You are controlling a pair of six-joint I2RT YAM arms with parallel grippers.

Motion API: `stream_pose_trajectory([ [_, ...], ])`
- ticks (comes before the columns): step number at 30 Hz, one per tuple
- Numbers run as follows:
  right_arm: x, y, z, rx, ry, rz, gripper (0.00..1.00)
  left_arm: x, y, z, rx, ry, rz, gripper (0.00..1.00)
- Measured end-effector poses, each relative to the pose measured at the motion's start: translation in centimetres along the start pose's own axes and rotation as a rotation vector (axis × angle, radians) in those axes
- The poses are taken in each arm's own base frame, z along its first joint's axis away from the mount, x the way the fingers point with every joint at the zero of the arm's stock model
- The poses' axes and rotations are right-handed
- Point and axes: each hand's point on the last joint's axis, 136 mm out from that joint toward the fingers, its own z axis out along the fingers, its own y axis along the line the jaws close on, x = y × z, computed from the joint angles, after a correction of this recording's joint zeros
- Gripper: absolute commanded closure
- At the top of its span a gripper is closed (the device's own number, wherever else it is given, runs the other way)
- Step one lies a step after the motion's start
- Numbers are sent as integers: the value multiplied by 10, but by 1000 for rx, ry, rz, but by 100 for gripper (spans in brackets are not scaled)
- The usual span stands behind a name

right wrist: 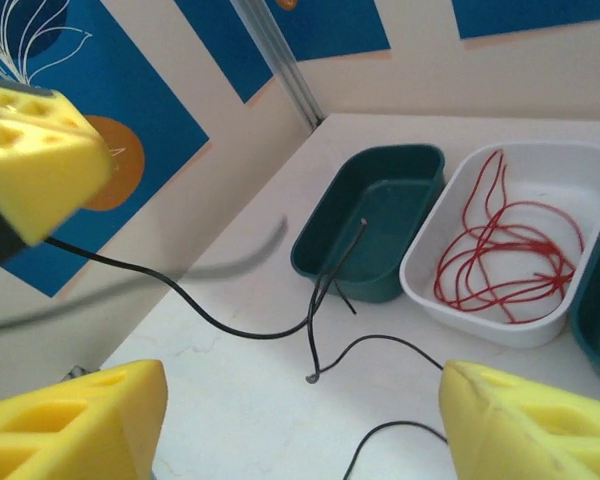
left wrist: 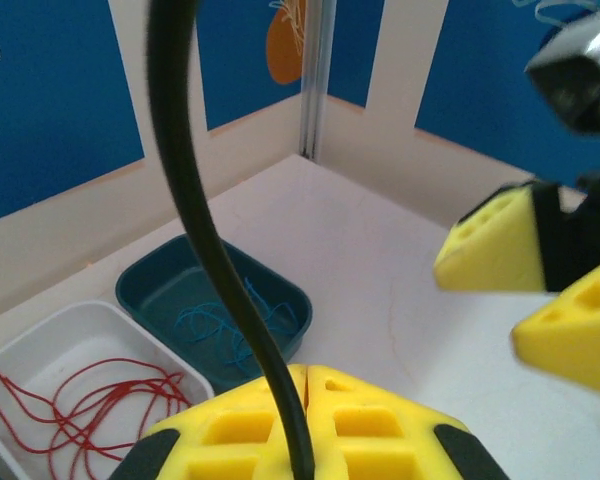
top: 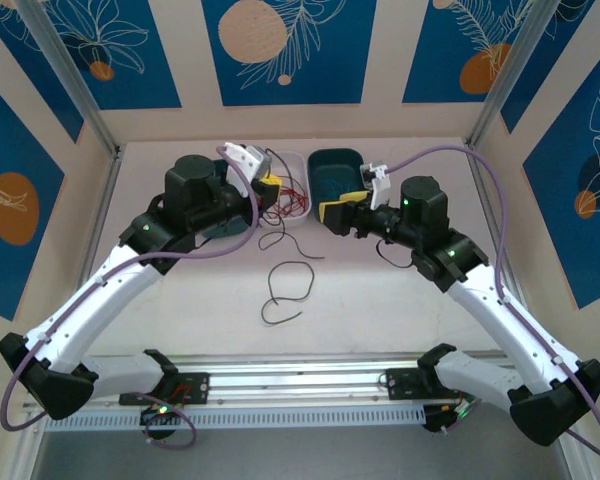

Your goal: Untangle the cables

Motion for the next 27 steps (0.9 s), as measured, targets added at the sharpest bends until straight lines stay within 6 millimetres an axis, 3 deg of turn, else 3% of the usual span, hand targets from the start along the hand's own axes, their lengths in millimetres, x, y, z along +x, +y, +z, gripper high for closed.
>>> stream_pose_trajectory([
  [6,42,-13,32,-18,131,51,24,-3,-1,-6,1,-7,-92,100],
  [16,100,-11,87,-57,319,72,29,-8,-4,-15,6,-23,-146,100],
  [23,131,-28,123,-52,415,109,32,-19,-7,-27,9,-43,-151,100],
  [27,146,-38,141,-47,454,131,40,-23,-9,-32,14,-54,-157,100],
])
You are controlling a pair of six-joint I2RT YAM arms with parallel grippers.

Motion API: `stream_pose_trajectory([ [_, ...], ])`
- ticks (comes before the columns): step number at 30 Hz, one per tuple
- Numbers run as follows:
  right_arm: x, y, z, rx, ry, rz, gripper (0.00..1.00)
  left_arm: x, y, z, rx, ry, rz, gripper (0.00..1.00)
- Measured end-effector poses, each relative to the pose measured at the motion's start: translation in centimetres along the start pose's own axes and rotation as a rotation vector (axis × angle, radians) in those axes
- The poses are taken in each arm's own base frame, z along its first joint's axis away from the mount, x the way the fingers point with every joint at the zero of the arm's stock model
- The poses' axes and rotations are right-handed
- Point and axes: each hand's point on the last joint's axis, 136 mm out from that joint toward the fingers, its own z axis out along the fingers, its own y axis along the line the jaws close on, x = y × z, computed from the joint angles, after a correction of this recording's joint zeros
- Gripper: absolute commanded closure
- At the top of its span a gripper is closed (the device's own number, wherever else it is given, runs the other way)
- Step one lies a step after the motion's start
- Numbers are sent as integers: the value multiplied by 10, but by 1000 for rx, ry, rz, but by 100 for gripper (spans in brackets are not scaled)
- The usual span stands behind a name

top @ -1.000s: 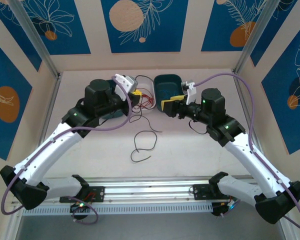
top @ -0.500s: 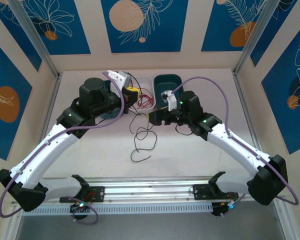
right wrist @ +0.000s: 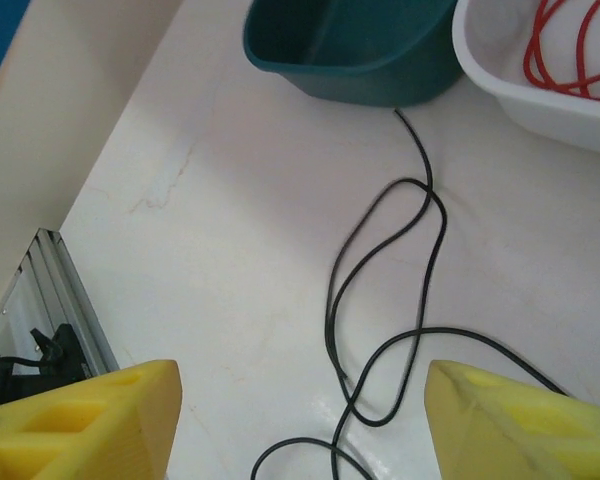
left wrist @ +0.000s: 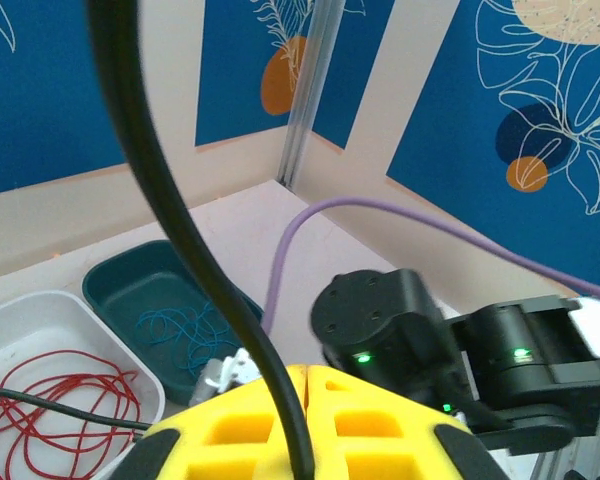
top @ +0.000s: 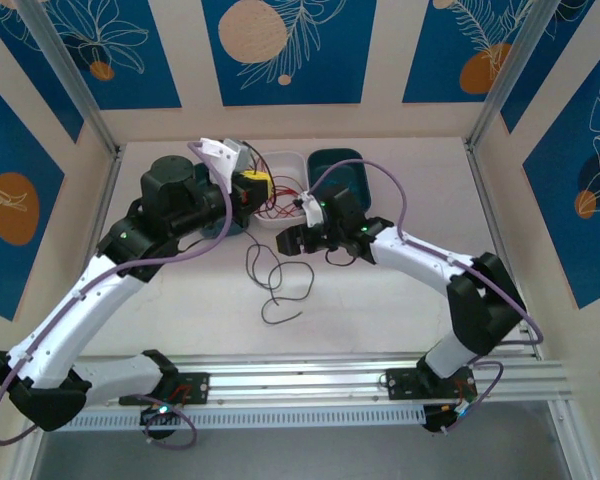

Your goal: Untangle the cables

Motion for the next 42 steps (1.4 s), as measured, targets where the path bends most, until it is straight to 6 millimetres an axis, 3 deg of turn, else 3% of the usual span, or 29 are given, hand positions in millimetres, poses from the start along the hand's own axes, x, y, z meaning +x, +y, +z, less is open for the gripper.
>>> stream_pose_trajectory([
  [7,5,-15,22,18,45,59,43,0,9,-10,-63,24,-13,100],
  [11,2,-23,20,48,32,93,42,-2,31,-16,-160,52,-15,100],
  [14,1,-35,11,88,14,127,40,-2,59,-15,-244,76,-34,100],
  [20,4,-49,-21,170,-39,171,38,19,128,5,-389,186,-112,100],
  [30,-18,-37,-87,269,-206,134,33,77,235,39,-495,341,-351,100],
  [34,-21,-36,-114,310,-268,128,31,106,261,54,-508,386,-455,100],
  [42,-20,-40,-146,360,-342,135,30,143,282,84,-491,409,-609,100],
])
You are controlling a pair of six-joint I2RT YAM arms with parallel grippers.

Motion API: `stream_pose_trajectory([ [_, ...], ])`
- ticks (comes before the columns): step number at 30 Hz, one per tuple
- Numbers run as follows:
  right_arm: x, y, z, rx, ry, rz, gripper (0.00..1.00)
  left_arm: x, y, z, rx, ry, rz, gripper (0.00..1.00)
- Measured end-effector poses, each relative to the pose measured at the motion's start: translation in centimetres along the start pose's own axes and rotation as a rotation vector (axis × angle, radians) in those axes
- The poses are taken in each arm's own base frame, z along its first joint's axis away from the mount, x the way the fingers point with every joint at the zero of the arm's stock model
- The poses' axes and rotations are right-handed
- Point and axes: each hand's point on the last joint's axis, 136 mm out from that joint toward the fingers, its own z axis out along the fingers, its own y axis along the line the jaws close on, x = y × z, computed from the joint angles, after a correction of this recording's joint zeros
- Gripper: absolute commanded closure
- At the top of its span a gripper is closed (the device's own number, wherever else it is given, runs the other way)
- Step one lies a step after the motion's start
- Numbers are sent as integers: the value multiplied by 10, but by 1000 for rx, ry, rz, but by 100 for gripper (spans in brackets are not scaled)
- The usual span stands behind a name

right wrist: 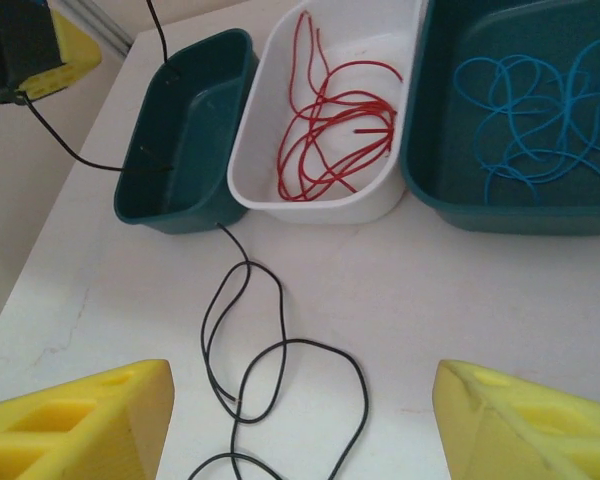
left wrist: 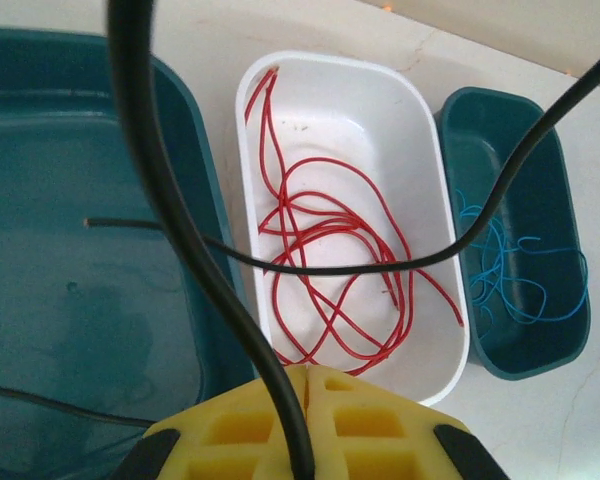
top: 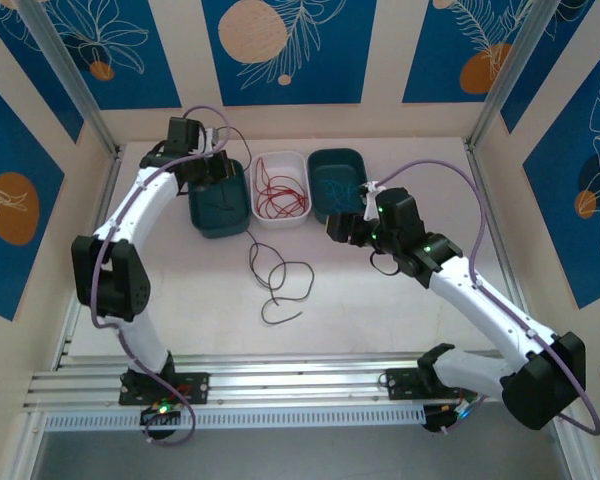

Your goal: Untangle the cables

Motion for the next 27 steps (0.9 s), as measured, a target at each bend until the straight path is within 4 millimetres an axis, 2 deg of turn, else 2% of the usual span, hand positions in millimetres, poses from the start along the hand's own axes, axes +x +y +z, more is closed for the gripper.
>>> stream_pose_trajectory([
  [3,1,-4,-3,15,1,4,30,5,12,15,-13,18,-44,100],
  [9,6,-13,-3,36,13,14,30,21,49,37,-67,63,-147,100],
  [14,7,-16,-2,43,16,19,30,32,75,52,-113,95,-208,89],
  [17,7,-16,-2,43,15,19,30,35,81,57,-128,103,-218,83],
  [21,7,-17,-2,46,15,21,30,35,82,57,-134,100,-215,68],
  [25,8,-18,-2,46,17,22,30,37,85,58,-144,101,-222,66],
  [27,8,-17,-2,45,19,22,30,40,87,59,-150,105,-217,60],
])
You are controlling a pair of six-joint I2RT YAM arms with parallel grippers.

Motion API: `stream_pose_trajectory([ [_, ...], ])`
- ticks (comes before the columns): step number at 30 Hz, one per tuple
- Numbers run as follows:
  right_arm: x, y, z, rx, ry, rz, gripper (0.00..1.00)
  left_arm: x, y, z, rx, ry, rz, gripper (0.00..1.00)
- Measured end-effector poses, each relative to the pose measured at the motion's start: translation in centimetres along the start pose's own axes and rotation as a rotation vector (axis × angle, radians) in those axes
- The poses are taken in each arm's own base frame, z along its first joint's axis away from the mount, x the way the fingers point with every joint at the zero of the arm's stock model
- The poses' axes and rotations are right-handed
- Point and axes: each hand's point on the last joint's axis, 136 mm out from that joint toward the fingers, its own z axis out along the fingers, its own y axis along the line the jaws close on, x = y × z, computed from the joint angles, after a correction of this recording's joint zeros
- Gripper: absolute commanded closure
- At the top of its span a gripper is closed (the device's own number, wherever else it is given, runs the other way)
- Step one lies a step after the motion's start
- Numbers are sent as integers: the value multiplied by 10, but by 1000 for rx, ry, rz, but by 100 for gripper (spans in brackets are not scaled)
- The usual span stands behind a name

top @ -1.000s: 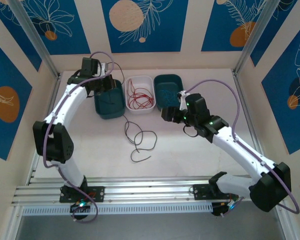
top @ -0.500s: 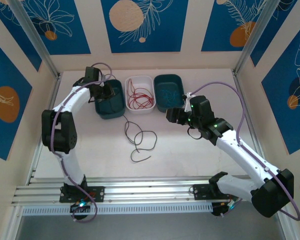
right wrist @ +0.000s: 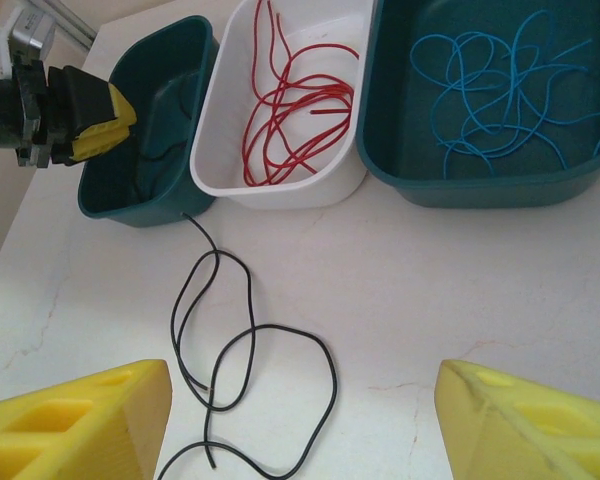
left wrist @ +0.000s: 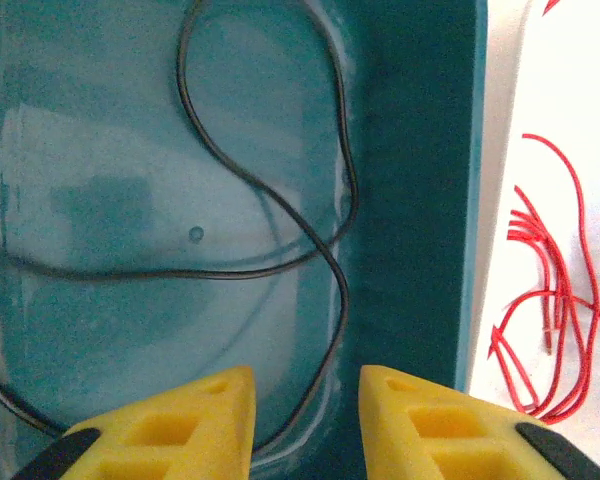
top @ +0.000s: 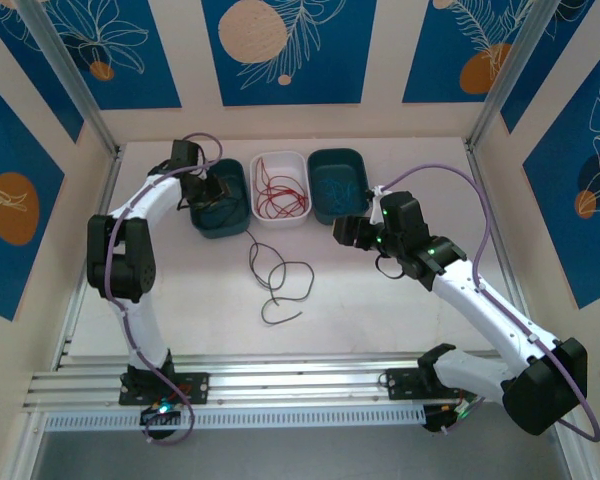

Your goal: Untangle the cables

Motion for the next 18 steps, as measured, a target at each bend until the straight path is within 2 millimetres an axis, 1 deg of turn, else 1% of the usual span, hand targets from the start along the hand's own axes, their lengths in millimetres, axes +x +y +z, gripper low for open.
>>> stream_pose_trajectory([
  [4,1,1,1,-5,5,1,30,0,3,-1,-12,-6,7,48],
  [7,2,-1,3,-3,11,3,30,1,1,-10,-12,-21,8,44],
  [9,3,-1,5,-2,20,5,30,0,-1,-22,-11,-44,17,39],
  [12,5,-3,8,4,31,6,30,-5,-5,-44,-13,-97,33,28],
  [13,6,-3,9,5,34,7,30,-6,-5,-50,-16,-114,36,24],
  [17,12,-4,15,14,61,3,30,-9,-6,-79,-32,-191,66,0],
  [18,16,-4,17,22,75,0,30,-6,-4,-85,-36,-203,69,0],
])
